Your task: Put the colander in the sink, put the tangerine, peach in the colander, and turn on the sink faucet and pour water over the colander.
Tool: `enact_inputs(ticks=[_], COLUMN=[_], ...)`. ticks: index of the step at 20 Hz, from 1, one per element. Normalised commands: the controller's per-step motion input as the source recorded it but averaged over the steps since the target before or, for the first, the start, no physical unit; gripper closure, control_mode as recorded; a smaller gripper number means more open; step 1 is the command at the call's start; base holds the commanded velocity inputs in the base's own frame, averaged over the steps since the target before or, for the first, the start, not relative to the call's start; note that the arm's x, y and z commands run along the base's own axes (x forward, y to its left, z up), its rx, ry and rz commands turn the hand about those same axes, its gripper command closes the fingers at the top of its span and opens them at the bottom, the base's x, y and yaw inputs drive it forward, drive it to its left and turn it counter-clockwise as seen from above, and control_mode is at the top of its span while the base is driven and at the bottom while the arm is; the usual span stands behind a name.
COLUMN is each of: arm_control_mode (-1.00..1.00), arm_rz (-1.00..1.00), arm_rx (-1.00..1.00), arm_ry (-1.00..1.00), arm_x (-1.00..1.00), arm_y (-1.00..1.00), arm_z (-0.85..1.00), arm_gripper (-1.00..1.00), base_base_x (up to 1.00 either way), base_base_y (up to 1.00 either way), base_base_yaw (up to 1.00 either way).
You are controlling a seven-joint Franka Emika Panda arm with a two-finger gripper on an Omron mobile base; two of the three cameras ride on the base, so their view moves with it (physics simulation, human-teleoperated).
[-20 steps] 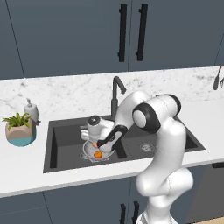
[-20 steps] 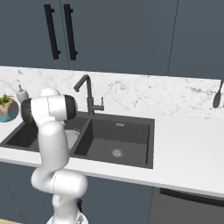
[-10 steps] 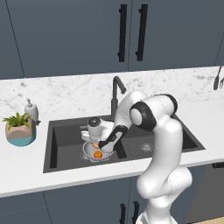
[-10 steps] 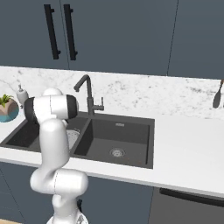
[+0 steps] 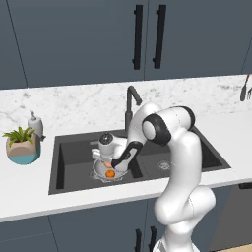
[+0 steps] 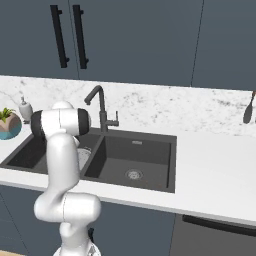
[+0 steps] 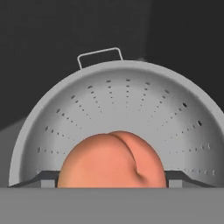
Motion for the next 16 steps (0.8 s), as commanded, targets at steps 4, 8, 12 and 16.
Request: enact_inputs(ticks=[4,8,12,16], arm_control_mode=[-1.0,-1.0,-1.0,-1.0], arm_rz=[0.0,0.0,0.0,0.0], arm_rx=[0.0,0.0,0.0,0.01], arm_ry=[0.0,0.0,0.0,-0.01], arm_x=[0.0,0.0,0.0,-0.08], arm_y=[-0.05,-0.09,-0.02,0.0], arm_z=[-0.13,-0.05,0.0,0.24], arm_gripper=[-1.0,-1.0,-1.0,-1.0], base_base_x=[0.0,0.0,0.0,0.0], base_base_y=[0.0,0.0,0.0,0.0], base_base_yaw=[0.0,0.0,0.0,0.0])
